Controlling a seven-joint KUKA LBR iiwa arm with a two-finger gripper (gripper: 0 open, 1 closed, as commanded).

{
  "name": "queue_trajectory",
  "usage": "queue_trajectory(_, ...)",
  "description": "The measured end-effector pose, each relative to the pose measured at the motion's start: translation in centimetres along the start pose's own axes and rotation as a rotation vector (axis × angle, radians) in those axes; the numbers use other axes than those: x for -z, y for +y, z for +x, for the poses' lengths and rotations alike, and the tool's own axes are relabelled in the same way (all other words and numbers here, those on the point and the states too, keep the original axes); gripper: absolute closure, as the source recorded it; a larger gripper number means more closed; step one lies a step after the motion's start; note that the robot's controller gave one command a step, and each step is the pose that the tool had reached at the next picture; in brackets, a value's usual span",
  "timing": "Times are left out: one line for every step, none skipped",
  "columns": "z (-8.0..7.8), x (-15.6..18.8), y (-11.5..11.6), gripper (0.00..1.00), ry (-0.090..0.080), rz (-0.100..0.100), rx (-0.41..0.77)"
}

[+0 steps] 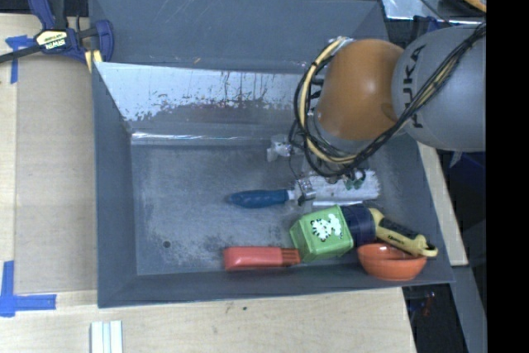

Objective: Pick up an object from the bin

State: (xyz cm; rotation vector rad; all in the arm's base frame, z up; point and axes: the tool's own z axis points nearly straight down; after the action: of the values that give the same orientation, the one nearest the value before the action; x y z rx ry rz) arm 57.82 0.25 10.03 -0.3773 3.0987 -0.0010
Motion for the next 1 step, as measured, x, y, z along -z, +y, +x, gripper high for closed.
queue_trajectory(-0.75,-2.92,-2.65,0.00,-0.008,0.005,0.278)
